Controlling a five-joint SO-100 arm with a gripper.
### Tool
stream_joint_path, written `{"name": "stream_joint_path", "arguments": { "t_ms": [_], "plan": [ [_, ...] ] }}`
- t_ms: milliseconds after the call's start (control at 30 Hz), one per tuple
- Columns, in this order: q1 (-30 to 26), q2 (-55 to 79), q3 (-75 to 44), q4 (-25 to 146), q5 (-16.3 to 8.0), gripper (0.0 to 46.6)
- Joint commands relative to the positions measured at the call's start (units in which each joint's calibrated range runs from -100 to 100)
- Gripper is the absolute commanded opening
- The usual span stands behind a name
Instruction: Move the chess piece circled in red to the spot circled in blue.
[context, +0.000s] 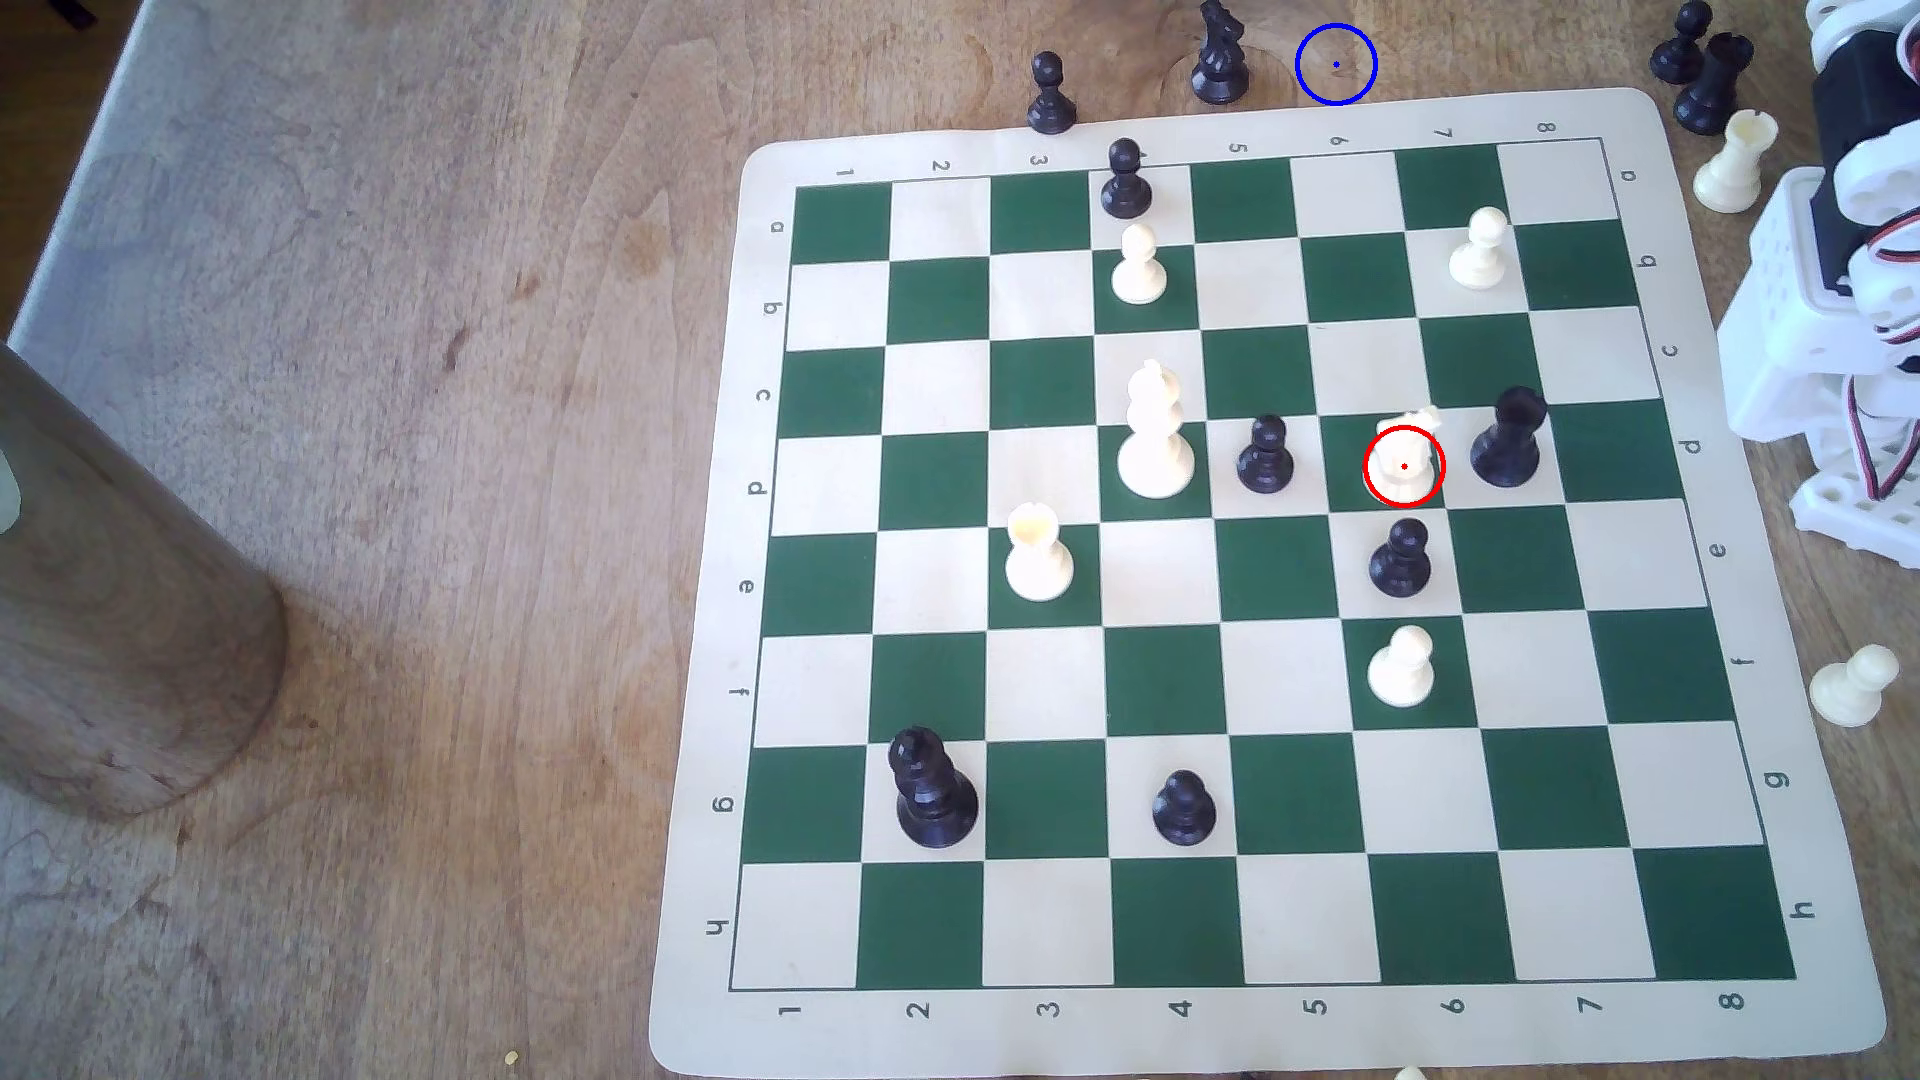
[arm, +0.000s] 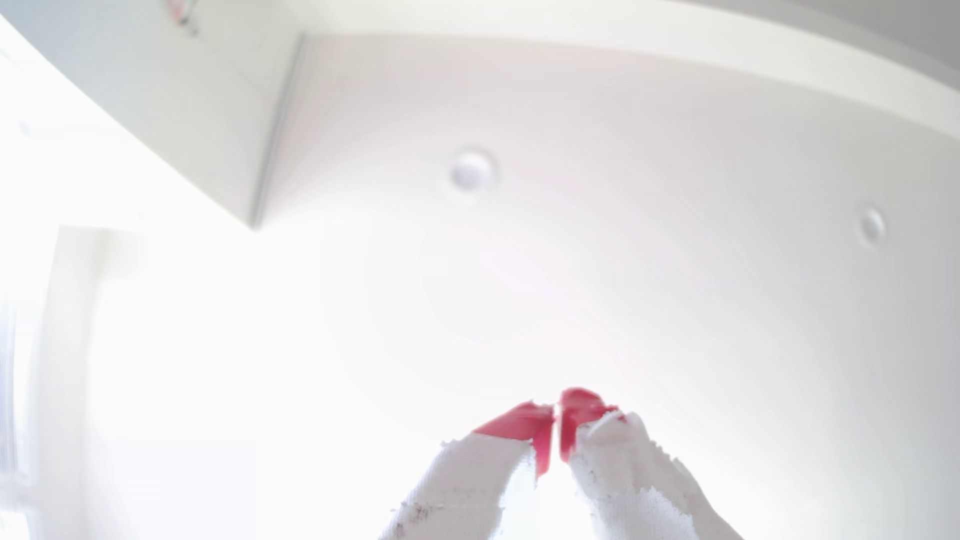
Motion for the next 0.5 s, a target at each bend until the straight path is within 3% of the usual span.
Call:
{"name": "stream_joint_path", "arguments": {
  "t_ms": [0,267,467],
  "plan": [
    [0.26,-0.11,1.17,-0.78,0.83,0.2],
    [0.58,-0.11,-0.73,11.34,0.49,0.2],
    [0.11,-0.11,-11.79,26.98,0.49,0.5]
  ]
}}
